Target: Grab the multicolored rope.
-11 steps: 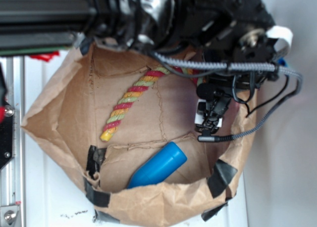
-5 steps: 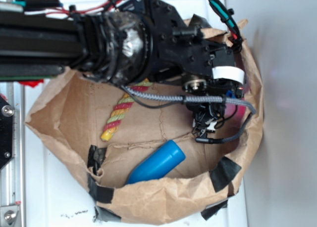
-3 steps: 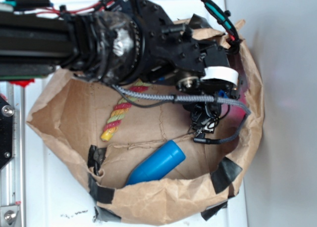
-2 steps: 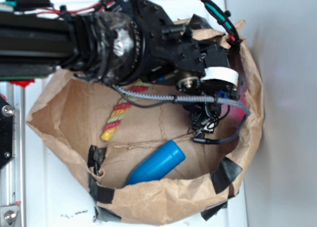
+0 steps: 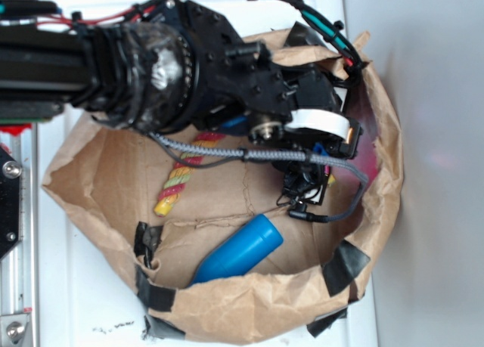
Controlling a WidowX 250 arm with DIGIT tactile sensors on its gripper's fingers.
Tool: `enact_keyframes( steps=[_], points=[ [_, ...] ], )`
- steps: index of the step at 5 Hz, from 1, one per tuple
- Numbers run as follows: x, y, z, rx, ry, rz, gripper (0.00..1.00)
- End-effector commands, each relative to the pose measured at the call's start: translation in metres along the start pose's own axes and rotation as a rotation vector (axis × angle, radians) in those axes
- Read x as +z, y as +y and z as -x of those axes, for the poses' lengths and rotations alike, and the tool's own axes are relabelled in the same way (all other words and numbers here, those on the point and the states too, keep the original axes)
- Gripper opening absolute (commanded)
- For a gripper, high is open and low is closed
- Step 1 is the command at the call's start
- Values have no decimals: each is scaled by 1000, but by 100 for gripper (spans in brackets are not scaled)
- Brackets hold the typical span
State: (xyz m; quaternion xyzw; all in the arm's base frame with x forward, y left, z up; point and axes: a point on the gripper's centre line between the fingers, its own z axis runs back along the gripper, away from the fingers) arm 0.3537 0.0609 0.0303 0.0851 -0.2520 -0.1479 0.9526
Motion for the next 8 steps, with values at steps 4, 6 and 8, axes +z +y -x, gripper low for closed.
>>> enact_keyframes(
  steps=[4, 6, 8],
  points=[
    [18, 20, -18, 63, 71, 35, 100],
    [39, 52, -14, 31, 110, 112, 100],
    [15, 40, -17, 20, 138, 18, 100]
  ],
)
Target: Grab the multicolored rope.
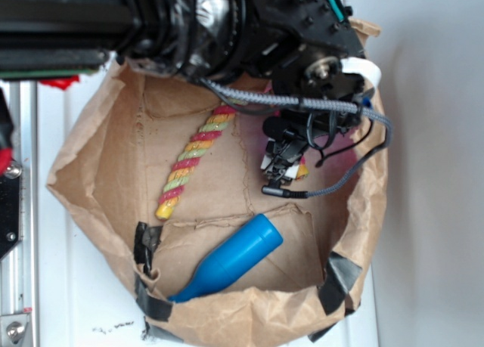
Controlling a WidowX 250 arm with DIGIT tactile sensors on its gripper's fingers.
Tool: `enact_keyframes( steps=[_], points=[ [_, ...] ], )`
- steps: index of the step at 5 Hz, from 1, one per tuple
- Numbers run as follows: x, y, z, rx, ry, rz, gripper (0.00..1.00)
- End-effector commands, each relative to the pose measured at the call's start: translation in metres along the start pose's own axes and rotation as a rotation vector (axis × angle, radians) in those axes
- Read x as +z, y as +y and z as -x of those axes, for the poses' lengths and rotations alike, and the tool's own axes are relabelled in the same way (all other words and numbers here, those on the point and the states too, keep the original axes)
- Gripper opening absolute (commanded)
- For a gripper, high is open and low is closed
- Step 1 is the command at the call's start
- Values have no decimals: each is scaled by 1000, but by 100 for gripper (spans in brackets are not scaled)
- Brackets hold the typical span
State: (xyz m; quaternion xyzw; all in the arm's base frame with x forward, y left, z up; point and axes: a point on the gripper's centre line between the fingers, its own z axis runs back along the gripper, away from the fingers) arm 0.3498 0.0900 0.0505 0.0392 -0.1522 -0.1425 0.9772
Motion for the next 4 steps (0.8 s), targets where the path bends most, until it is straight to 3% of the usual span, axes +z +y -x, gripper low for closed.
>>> enact_keyframes(
  steps=[1, 2, 4],
  points=[
    [-6, 4, -21, 31, -62, -124, 54],
    [-7, 2, -20, 58, -81, -124, 0],
    [-5, 5, -21, 103, -88, -112, 0]
  ],
)
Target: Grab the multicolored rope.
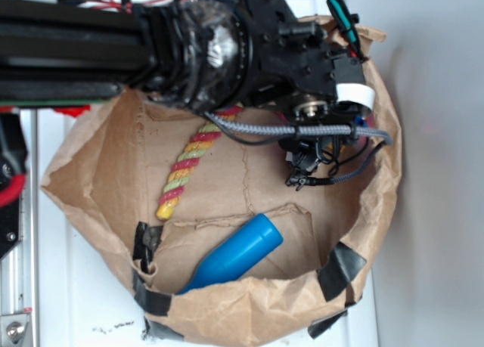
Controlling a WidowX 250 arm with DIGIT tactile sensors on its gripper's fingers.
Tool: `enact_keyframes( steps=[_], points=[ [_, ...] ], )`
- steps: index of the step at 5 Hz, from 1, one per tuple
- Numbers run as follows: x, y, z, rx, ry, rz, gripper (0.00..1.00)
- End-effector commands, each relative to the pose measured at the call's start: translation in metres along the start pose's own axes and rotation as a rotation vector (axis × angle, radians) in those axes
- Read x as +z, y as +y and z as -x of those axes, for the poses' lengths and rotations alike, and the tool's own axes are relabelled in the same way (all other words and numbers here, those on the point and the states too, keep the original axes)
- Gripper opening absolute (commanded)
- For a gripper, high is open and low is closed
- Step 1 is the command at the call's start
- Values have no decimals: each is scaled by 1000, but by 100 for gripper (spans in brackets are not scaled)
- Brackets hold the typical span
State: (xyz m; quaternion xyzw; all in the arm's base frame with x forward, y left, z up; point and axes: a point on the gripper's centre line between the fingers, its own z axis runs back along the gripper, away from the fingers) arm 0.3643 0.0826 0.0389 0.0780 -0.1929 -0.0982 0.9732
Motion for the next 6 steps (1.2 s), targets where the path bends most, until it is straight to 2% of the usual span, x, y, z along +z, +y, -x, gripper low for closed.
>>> enact_keyframes(
  steps=[1, 2, 3, 4, 6],
  points=[
    [27, 14, -14, 85, 7, 10, 0],
    [82, 16, -8, 120, 12, 114, 0],
    [139, 25, 1, 76, 53, 214, 0],
    [192, 33, 2, 59, 68, 242, 0],
    [236, 25, 6, 23, 93, 227, 0]
  ],
)
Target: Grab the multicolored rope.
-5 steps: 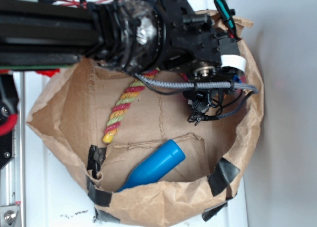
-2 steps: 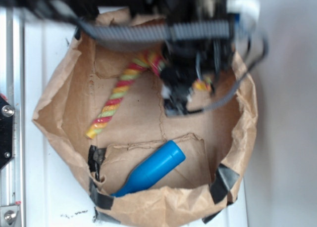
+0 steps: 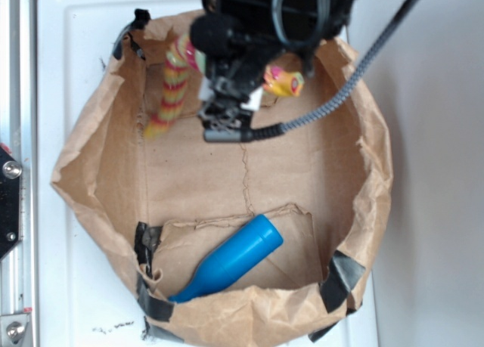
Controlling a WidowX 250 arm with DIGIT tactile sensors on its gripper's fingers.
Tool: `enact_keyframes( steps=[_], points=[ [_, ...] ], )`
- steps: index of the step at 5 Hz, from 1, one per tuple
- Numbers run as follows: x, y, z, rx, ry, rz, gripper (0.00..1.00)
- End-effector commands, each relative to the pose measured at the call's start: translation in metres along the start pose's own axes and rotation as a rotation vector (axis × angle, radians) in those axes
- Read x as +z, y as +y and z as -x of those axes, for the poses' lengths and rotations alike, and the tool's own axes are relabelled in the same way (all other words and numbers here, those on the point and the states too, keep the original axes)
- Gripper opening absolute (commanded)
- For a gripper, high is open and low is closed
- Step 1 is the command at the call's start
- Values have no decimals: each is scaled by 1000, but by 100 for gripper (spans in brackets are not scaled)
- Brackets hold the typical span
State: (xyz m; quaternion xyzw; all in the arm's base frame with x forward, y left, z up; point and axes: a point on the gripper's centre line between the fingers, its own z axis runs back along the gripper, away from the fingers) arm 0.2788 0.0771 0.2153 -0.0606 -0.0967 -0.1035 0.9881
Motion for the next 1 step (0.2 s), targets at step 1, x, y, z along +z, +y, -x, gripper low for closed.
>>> enact_keyframes(
  steps=[1],
  points=[
    [35, -8, 5, -16, -87, -117, 0]
  ],
)
